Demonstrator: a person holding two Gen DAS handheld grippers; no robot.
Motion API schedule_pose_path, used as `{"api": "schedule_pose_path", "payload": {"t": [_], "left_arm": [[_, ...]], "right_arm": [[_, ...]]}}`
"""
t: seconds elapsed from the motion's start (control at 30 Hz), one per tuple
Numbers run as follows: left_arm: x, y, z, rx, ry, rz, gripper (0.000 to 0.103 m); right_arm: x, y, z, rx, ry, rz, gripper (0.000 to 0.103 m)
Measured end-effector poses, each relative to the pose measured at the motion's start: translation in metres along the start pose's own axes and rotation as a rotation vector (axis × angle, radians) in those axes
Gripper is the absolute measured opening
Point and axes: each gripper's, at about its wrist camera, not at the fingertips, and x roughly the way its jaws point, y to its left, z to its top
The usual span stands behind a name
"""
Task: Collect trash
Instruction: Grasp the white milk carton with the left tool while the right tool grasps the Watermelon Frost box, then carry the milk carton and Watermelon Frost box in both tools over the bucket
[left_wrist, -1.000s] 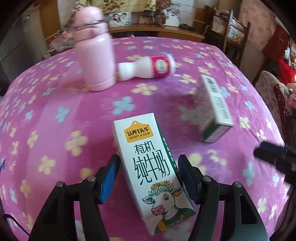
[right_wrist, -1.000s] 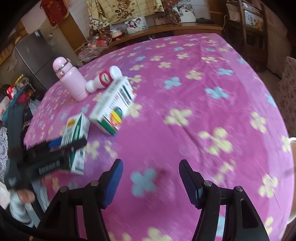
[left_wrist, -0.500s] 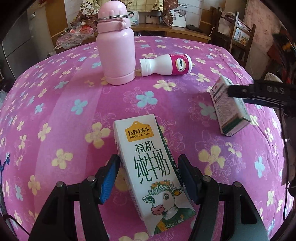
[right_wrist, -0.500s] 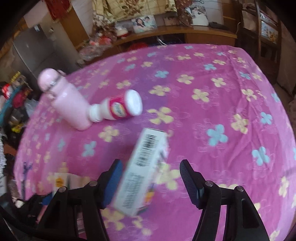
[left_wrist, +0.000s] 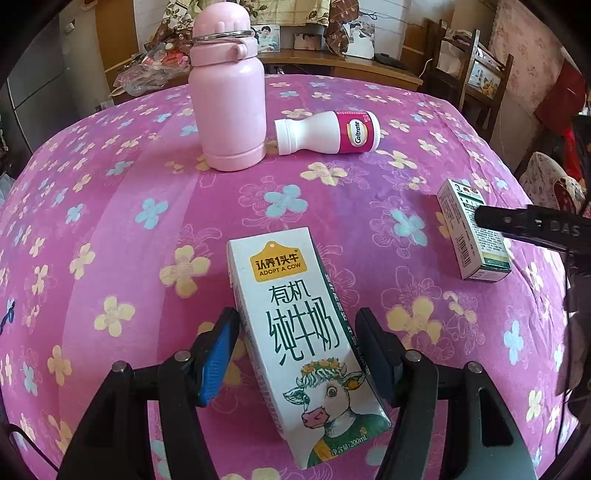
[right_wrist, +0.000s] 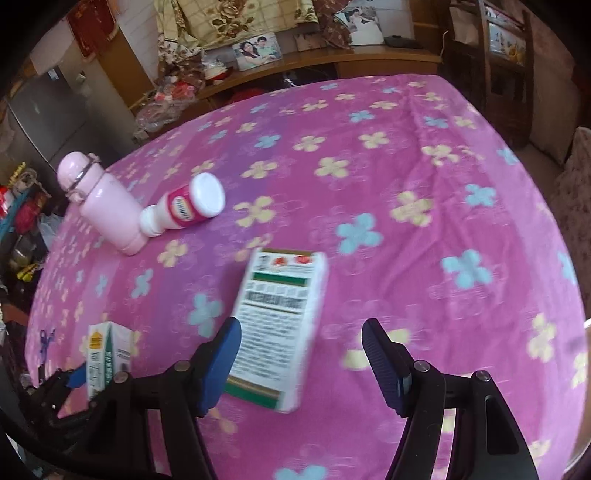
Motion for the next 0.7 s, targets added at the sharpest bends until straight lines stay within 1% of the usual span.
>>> {"api": "schedule_pose_path", "payload": {"t": [0.07,0.17,0.23,0.27,0.3,0.4,0.47,0.57,0.7], "left_arm": [[0.0,-0.001,-0.001,-0.001,-0.001,0.003,0.067],[-0.001,-0.002,-0.001,0.002,-0.008,0.01,0.067],[-0.002,-0.003,-0.002,0.002,-0.007,0.008,0.066],[-0.003,-0.004,-0.003,0.004,-0.007,0.006,0.066],[-0.004,-0.005,-0.004,0.008,-0.009,0.004,0.066],[-0.01,-0.013,-0.009,0.025,-0.023,0.001,0.066],[-0.015,-0.019,-0.011,0.031,-0.029,-0.012,0.066],[-0.024,-0.035,-0.014,0.051,-0.043,-0.03,0.066],[-0.035,-0.066,-0.017,0.086,-0.056,-0.066,0.066]], "right_arm": [[0.01,0.011,0.0,-0.007,0.008,0.001,0.071],[0.028,0.022,-0.002,-0.025,0.034,-0.027,0.071],[0.028,0.026,-0.006,-0.07,-0.003,-0.062,0.071],[0.027,0.025,-0.009,-0.081,-0.003,-0.071,0.068],[0.024,0.024,-0.012,-0.088,-0.003,-0.066,0.061],[0.009,0.012,-0.024,-0.111,0.0,-0.058,0.061],[-0.008,0.001,-0.033,-0.117,-0.023,-0.059,0.061],[-0.034,-0.02,-0.05,-0.095,-0.037,-0.032,0.061],[-0.064,-0.048,-0.072,-0.053,-0.035,-0.012,0.061]]}}
